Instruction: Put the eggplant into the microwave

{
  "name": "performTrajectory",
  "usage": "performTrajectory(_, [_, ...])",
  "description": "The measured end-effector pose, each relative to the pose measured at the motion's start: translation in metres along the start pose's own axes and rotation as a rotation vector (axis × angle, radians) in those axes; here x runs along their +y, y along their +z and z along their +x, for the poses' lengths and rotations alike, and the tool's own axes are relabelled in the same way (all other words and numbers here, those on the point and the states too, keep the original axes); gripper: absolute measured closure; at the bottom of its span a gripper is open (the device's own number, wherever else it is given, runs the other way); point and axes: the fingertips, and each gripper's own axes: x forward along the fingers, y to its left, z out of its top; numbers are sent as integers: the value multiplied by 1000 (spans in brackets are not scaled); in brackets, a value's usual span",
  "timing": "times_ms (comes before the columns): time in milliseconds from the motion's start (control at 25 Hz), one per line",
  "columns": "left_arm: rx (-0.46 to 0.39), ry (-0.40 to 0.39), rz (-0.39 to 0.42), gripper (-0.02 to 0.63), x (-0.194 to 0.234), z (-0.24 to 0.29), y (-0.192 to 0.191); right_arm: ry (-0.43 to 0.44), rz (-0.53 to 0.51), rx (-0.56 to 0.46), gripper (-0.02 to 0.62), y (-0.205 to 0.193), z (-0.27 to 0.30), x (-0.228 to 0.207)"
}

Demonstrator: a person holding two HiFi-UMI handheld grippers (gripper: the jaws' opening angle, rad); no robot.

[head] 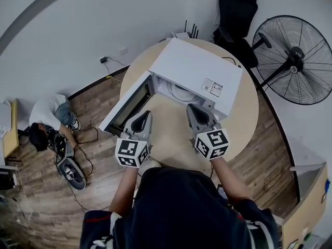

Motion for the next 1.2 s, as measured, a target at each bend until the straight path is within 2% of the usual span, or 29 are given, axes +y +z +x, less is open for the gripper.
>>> performTrajectory(1200, [-9, 14, -2, 584, -9, 1, 1, 24, 13, 1, 584, -5, -3, -6])
